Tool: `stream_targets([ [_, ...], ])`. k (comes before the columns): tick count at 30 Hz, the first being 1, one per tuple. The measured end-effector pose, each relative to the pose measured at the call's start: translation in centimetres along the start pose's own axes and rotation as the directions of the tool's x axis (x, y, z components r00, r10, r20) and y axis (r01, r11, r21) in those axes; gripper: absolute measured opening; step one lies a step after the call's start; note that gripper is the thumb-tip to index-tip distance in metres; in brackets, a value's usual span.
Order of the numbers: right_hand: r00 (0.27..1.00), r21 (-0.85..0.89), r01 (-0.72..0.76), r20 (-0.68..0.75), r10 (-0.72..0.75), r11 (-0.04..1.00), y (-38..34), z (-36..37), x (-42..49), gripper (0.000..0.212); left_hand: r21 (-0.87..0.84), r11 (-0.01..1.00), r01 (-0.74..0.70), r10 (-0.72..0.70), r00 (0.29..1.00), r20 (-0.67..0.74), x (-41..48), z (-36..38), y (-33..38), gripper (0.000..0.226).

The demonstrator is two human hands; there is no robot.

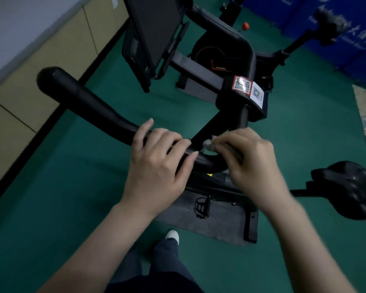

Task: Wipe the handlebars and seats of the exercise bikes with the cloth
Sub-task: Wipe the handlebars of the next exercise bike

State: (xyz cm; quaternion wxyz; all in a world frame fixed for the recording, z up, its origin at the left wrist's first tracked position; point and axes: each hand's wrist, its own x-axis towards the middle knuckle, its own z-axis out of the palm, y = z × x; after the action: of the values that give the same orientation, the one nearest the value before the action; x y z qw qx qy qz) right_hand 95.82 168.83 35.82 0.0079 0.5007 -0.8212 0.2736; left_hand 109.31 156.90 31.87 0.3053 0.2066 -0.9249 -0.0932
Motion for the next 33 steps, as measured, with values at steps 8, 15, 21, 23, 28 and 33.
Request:
stream_targets([
  [8, 0.832, 0.266, -0.003, -0.534, 0.15, 0.964, 0.7, 4.7, -3.9, 0.011, 0.007, 0.999, 0.051, -0.051, 0.998, -0.03, -0.1, 0.7, 0.5, 0.024],
  [15, 0.683, 0.506, -0.087, -0.597, 0.421, 0.858, -0.6, 6.2, -4.7, 0.012, 0.021, 0.998, 0.056, -0.055, 0.996, -0.067, -0.2, 1.1, 0.4, 0.023],
  [21, 0.541, 0.722, -0.147, -0.513, 0.666, 0.676, -1.1, 6.7, -4.3, 0.016, 0.041, 0.998, 0.048, -0.045, 0.996, -0.083, -0.2, 1.4, 0.3, 0.024],
  [23, 0.45, 0.82, -0.165, -0.432, 0.782, 0.548, -0.3, 6.4, -3.3, 0.014, 0.044, 0.998, 0.047, -0.043, 0.995, -0.091, -0.3, 1.5, 0.3, 0.025],
  [28, 0.421, 0.874, -0.16, -0.36, 0.832, 0.459, -1.4, 7.0, -4.3, 0.012, 0.061, 0.997, 0.054, -0.045, 0.99, -0.132, -0.3, 1.8, 0.4, 0.027],
  [33, 0.393, 0.887, -0.154, -0.348, 0.851, 0.434, 0.2, 6.8, -3.1, 0.012, 0.075, 0.996, 0.052, -0.041, 0.989, -0.142, -0.2, 2.0, 0.5, 0.03],
])
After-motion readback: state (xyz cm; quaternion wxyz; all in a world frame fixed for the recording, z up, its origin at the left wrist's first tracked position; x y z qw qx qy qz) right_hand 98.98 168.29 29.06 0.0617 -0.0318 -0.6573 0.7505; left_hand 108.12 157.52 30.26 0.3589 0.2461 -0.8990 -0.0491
